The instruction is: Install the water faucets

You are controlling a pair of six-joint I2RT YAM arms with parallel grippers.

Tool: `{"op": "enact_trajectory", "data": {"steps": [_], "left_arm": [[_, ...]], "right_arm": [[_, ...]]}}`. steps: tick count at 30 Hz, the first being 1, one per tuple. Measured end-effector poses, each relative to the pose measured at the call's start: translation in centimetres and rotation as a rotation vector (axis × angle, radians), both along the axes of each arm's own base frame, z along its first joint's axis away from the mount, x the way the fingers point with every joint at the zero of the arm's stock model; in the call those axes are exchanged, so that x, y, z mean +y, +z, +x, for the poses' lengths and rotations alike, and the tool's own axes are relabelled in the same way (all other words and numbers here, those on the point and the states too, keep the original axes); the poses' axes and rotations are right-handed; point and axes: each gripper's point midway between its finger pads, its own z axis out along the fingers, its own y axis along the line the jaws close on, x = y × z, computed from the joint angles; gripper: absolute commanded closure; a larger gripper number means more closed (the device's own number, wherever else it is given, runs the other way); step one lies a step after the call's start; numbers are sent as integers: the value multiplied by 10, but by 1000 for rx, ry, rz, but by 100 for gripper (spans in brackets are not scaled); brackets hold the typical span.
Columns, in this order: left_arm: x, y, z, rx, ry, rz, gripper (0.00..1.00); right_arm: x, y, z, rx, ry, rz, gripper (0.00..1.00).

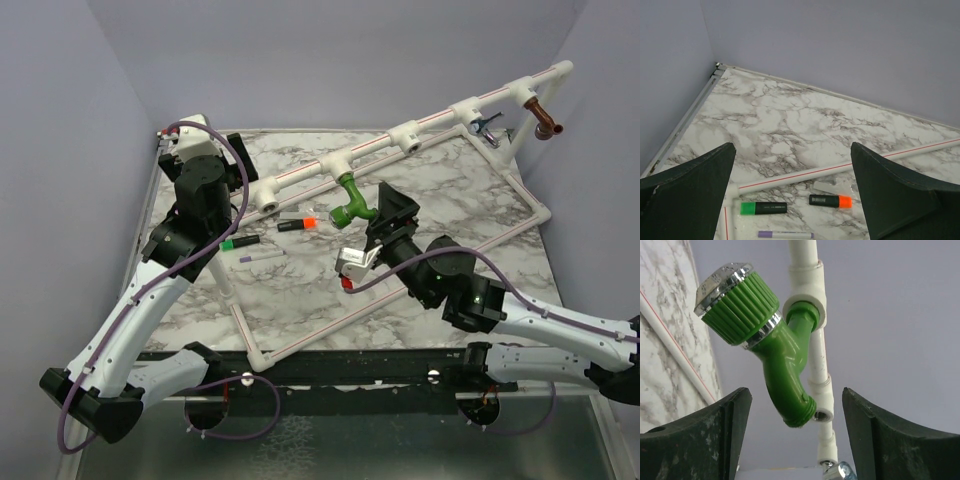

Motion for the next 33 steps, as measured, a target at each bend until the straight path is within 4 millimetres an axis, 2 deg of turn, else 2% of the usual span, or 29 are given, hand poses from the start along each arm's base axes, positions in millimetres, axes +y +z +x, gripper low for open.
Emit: {"op": "enact_trajectory", "data": {"steps": [12, 23, 28, 33], "left_arm": [[0, 0, 0, -1, 0, 0, 1], [0, 0, 0, 0, 0, 0, 1], [0, 0, 0, 0, 0, 0, 1], [0, 0, 0, 0, 0, 1, 1]], "right_arm": [[24, 6, 3, -74, 35, -92, 22], [42, -3, -5, -74, 90, -136, 32], [44, -4, -6, -78, 94, -142, 47], [44, -1, -6, -86, 92, -137, 72]]}}
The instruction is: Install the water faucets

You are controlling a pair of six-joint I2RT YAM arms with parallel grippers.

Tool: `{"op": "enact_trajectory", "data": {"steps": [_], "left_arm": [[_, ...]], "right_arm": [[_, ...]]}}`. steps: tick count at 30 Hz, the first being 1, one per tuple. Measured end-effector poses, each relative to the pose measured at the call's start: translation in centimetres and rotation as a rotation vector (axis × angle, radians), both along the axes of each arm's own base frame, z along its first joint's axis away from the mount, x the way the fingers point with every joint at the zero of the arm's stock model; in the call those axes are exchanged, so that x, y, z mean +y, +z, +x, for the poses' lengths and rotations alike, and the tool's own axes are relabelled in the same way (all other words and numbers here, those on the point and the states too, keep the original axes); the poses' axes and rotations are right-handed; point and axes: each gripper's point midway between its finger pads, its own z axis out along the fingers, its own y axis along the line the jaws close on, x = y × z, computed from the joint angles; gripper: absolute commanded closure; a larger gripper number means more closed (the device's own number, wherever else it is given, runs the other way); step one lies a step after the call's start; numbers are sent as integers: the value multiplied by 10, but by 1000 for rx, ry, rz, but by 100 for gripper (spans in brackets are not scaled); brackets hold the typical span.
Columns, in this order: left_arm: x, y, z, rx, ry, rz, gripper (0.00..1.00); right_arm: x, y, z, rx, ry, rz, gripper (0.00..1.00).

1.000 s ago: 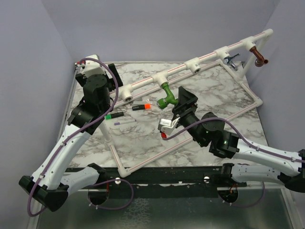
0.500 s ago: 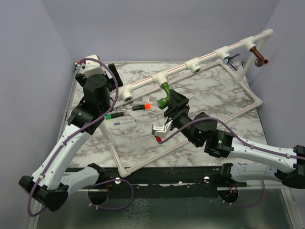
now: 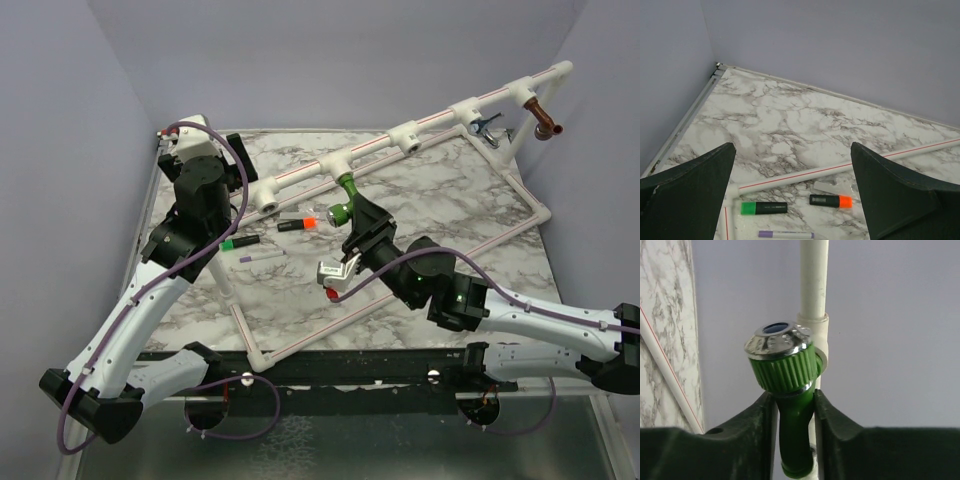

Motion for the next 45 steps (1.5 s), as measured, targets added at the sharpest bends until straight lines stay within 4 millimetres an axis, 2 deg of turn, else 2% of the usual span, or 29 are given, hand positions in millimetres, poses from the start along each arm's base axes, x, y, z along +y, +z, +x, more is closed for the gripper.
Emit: {"op": "enact_trajectory", "data": {"steps": [3, 4, 5, 11, 15, 33, 45], "left_arm": [[0, 0, 0, 0, 0, 0, 1], [0, 0, 0, -1, 0, 0, 1], [0, 0, 0, 0, 0, 0, 1], [-1, 0, -1, -1, -3, 0, 1], [-1, 0, -1, -1, -4, 0, 1], [5, 1, -1, -8, 25, 3, 1], [8, 2, -3, -15, 33, 4, 1]], "right_arm": [[-1, 4, 0, -12, -4, 13, 94], [-1, 4, 1, -16, -6, 18, 99], [-1, 3, 1, -22, -6, 22, 99], [-2, 2, 0, -52, -4, 76, 99], [-2, 3, 0, -10, 1, 179, 99], [9, 0, 2, 553, 31, 1067, 99], [11, -4, 0, 851, 38, 1511, 100]]}}
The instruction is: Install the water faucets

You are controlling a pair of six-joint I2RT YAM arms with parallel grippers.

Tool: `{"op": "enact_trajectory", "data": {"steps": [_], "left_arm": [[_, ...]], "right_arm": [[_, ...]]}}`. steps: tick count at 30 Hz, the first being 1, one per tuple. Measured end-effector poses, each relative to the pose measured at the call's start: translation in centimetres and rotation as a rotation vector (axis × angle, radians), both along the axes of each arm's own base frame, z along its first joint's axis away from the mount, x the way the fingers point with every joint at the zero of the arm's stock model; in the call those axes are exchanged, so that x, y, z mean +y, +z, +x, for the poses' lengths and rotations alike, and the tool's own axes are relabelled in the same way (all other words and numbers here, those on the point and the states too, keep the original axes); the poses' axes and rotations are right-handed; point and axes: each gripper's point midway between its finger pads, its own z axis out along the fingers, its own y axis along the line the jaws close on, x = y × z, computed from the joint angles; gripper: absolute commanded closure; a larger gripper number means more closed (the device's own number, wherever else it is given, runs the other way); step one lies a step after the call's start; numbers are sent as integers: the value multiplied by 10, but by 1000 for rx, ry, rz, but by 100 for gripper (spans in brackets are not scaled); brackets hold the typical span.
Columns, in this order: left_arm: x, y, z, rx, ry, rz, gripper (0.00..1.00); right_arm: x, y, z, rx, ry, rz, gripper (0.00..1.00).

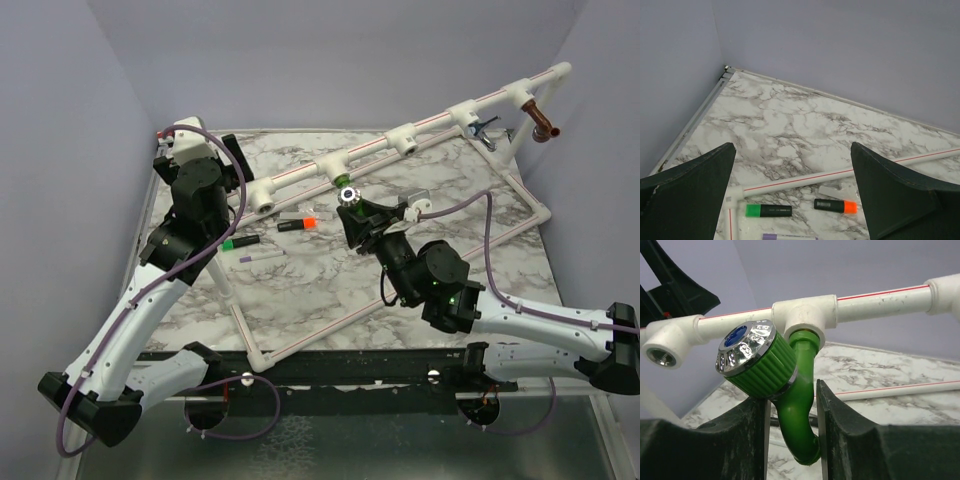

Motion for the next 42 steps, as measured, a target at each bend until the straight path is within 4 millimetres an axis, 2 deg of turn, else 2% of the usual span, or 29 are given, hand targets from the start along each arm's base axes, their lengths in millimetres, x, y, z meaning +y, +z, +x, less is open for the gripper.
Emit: {"op": "enact_trajectory", "data": {"steps": [7, 16, 20, 26, 31, 34, 37, 42], "left_arm": [[1, 2, -2, -8, -1, -1, 1], [-1, 1, -4, -7, -11, -1, 1], [-2, 1, -4, -6, -13, -1, 1], [-2, 2, -5, -7, -13, 2, 1], [-4, 4, -5, -16, -19, -5, 1], [-6, 3, -6, -14, -28, -2, 1], [-7, 2, -7, -11, -33, -2, 1], [-8, 2, -7, -11, -35, -2, 1]], "right_arm": [[0, -1, -3, 107, 20, 192, 100], [-2, 3, -9, 270, 88, 560, 99], [-2, 5, -10, 325, 110, 672, 98], [-2, 7, -9, 350, 97, 691, 57], [2, 4, -9, 366, 92, 698, 34], [16, -15, -11, 395, 96, 643, 26], [17, -27, -13, 396, 95, 604, 25], [7, -18, -14, 344, 91, 566, 24]]}}
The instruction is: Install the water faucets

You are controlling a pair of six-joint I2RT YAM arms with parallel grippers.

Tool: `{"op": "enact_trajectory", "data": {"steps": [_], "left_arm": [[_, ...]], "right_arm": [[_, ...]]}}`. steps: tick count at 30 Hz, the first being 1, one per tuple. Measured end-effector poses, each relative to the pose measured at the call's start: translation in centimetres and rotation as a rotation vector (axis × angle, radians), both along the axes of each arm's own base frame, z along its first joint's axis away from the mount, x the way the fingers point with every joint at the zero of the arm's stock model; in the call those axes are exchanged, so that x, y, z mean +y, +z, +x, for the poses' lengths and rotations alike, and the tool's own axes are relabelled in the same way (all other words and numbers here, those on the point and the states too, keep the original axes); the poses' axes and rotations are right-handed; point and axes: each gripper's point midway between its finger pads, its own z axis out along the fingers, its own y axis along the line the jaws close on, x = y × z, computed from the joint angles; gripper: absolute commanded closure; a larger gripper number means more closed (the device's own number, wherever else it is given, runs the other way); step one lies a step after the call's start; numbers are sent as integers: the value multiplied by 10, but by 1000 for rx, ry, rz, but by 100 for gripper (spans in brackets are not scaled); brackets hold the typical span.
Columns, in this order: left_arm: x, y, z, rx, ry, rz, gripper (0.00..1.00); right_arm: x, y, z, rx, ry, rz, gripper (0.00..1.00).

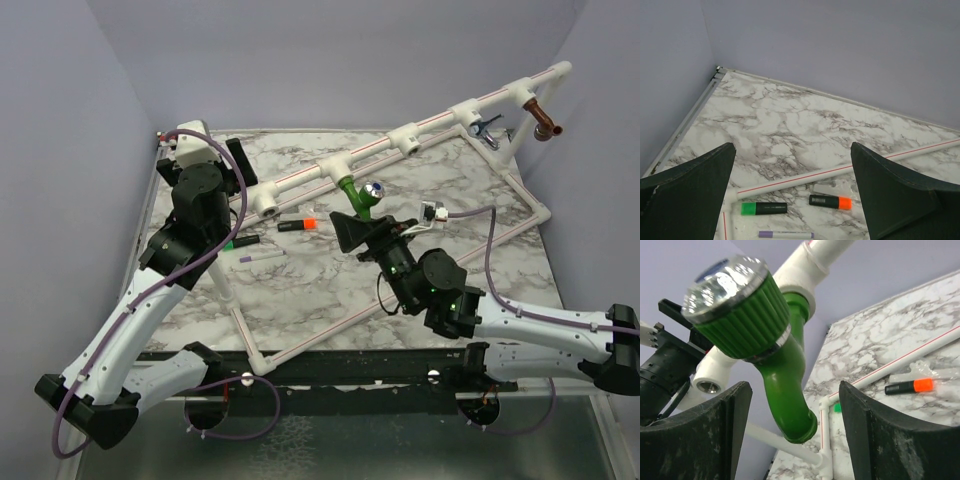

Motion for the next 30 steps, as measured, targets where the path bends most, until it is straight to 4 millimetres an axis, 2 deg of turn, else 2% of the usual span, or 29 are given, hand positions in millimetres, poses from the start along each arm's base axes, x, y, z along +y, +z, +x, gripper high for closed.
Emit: {"op": "enact_trajectory", "data": {"steps": [11, 15, 18, 23, 30], "left_arm": [[0, 0, 0, 0, -1, 0, 1], [0, 0, 0, 1, -1, 0, 1], [0, 0, 0, 1, -1, 1, 1], [0, 0, 0, 1, -2, 1, 1], [0, 0, 0, 1, -2, 1, 1]], "right_arm": [[-23, 45, -1, -152, -54, -160, 24], [-25, 57, 1, -186, -71, -240, 28], [-25, 55, 2, -197, -77, -297, 32], [-18, 40, 7, -195, -82, -393, 35], [-13, 27, 12, -186, -93, -471, 52]]}}
